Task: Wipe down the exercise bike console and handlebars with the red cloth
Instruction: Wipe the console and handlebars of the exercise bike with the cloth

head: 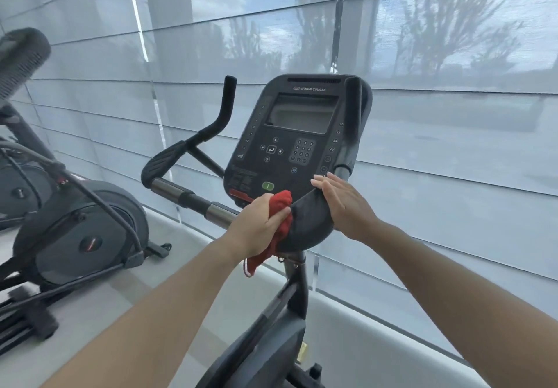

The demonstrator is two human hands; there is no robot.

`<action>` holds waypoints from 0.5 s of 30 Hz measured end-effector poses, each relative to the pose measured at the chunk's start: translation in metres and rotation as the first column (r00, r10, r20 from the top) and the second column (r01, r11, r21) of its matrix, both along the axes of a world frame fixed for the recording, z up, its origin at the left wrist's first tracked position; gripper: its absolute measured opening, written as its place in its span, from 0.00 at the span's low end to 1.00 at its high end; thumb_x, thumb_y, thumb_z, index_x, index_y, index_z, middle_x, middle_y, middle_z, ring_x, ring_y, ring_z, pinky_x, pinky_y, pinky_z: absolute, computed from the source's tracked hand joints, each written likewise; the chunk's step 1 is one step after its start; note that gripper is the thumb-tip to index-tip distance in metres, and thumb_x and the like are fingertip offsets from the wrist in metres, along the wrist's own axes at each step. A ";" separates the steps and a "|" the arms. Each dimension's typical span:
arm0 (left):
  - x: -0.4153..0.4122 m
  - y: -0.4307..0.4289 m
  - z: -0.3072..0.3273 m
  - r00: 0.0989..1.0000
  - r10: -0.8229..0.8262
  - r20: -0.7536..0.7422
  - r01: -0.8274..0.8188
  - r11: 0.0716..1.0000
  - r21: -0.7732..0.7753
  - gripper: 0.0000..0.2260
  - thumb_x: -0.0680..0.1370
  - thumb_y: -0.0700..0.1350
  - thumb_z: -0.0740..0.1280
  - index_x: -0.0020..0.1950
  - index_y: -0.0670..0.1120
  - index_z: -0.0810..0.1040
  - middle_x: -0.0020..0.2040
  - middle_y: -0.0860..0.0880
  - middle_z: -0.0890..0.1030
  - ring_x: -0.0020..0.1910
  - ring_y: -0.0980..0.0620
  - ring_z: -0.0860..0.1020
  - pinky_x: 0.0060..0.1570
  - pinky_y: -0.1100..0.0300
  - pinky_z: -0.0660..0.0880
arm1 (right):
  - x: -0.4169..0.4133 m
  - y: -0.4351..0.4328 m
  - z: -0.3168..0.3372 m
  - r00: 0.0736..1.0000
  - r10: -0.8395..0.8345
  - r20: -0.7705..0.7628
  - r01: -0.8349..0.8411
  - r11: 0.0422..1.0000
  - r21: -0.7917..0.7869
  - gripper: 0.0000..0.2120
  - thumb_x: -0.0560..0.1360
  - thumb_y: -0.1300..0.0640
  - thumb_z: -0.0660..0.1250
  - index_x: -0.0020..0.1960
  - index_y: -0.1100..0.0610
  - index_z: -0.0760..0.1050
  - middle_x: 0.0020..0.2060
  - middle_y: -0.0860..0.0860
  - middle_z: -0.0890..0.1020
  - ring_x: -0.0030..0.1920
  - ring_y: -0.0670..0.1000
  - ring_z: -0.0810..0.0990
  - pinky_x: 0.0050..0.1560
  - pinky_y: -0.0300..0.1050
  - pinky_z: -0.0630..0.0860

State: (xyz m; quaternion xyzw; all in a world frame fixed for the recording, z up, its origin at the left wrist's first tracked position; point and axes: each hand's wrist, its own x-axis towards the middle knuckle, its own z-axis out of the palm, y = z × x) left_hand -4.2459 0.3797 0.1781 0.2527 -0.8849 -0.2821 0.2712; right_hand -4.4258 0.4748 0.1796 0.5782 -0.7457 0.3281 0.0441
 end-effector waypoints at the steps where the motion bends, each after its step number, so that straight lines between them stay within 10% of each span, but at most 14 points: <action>1: -0.002 0.004 -0.001 1.000 0.018 -0.022 -0.018 1.000 -0.001 0.12 0.80 0.52 0.59 0.57 0.46 0.72 0.52 0.47 0.78 0.52 0.47 0.76 0.58 0.49 0.72 | -0.007 -0.003 0.004 1.000 0.015 0.008 -0.015 1.000 0.007 0.24 0.81 0.48 0.40 0.71 0.52 0.65 0.72 0.47 0.65 0.75 0.45 0.53 0.74 0.44 0.50; 8: -0.009 0.026 -0.018 0.959 0.173 -0.225 -0.167 0.985 0.046 0.15 0.79 0.53 0.59 0.63 0.48 0.71 0.55 0.51 0.78 0.55 0.53 0.75 0.56 0.60 0.69 | -0.038 -0.035 0.012 0.994 0.095 -0.057 -0.097 0.995 -0.029 0.27 0.80 0.46 0.38 0.67 0.50 0.71 0.69 0.46 0.70 0.73 0.46 0.58 0.73 0.45 0.47; 15: -0.022 0.013 -0.013 0.973 0.216 -0.082 -0.221 0.974 -0.051 0.17 0.79 0.56 0.57 0.62 0.49 0.71 0.54 0.52 0.77 0.53 0.53 0.75 0.53 0.61 0.68 | -0.041 -0.039 0.005 0.984 0.146 -0.104 -0.164 0.967 -0.195 0.29 0.79 0.46 0.38 0.61 0.47 0.76 0.61 0.44 0.77 0.66 0.44 0.68 0.70 0.49 0.56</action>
